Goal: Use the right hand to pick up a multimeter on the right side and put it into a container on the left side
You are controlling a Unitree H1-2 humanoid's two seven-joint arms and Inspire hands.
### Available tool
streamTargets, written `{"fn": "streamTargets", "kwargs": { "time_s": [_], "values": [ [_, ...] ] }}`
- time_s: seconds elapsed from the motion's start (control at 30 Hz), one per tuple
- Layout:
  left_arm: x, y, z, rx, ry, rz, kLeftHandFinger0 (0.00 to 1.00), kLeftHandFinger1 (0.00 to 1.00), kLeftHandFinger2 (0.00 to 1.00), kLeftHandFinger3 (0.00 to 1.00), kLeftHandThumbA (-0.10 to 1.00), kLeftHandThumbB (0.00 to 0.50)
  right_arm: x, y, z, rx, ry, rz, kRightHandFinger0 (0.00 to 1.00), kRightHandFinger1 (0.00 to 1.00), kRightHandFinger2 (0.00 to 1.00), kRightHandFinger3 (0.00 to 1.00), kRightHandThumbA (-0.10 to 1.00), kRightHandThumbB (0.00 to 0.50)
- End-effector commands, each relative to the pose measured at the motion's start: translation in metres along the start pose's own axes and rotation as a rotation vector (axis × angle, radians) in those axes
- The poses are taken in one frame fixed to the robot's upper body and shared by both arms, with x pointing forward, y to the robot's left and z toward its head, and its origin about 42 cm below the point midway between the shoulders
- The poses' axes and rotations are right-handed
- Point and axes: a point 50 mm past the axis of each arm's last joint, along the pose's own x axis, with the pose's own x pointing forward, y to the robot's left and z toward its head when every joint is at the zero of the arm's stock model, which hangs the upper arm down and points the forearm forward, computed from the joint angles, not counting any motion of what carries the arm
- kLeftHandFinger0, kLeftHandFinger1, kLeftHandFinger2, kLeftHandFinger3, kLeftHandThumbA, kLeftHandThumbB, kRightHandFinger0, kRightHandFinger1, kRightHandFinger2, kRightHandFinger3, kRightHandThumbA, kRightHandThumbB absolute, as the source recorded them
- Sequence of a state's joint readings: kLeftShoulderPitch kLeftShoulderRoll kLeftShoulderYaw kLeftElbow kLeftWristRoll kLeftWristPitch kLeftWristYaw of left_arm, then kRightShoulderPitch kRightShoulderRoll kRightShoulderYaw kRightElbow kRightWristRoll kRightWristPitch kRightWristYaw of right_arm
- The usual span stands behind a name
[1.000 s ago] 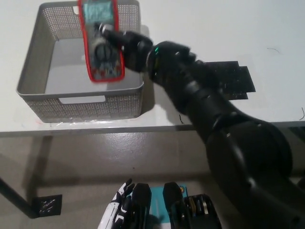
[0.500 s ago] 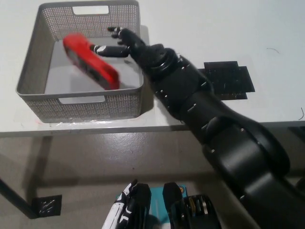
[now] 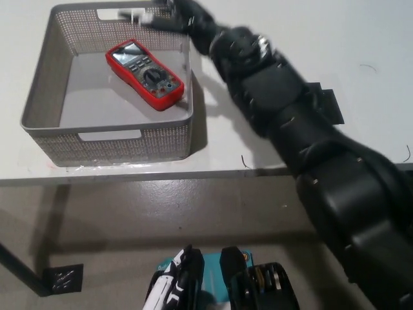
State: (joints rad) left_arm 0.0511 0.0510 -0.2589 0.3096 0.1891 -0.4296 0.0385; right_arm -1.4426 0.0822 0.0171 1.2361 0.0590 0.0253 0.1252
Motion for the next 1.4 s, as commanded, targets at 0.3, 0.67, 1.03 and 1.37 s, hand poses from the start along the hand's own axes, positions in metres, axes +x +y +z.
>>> {"fn": "streamTargets", "kwargs": {
  "time_s": [0.3,0.67,1.03,1.37],
  "values": [
    [-0.005,0.009,0.001,0.001,-0.034,0.049,1.0,1.0,1.0,1.0,1.0,0.471,-0.133,-0.092,0.103,0.068,-0.654,-0.044,1.0,1.0,1.0,1.0,0.92,0.376],
    [0.001,0.012,-0.005,-0.025,-0.012,0.087,1.0,1.0,1.0,1.0,1.0,0.439,-0.28,-0.102,0.044,-0.198,-0.768,-0.104,1.0,1.0,1.0,1.0,0.9,0.352],
    [0.026,0.021,0.013,-0.012,-0.085,0.122,1.0,1.0,1.0,1.0,1.0,0.456,-0.353,-0.067,-0.064,-0.171,-0.595,-0.166,1.0,1.0,1.0,1.0,0.95,0.305],
    [0.033,0.028,0.016,0.008,-0.101,0.121,1.0,1.0,1.0,1.0,1.0,0.44,-0.377,-0.041,-0.146,-0.122,-0.355,-0.181,1.0,1.0,1.0,1.0,1.0,0.354]
  ]
}}
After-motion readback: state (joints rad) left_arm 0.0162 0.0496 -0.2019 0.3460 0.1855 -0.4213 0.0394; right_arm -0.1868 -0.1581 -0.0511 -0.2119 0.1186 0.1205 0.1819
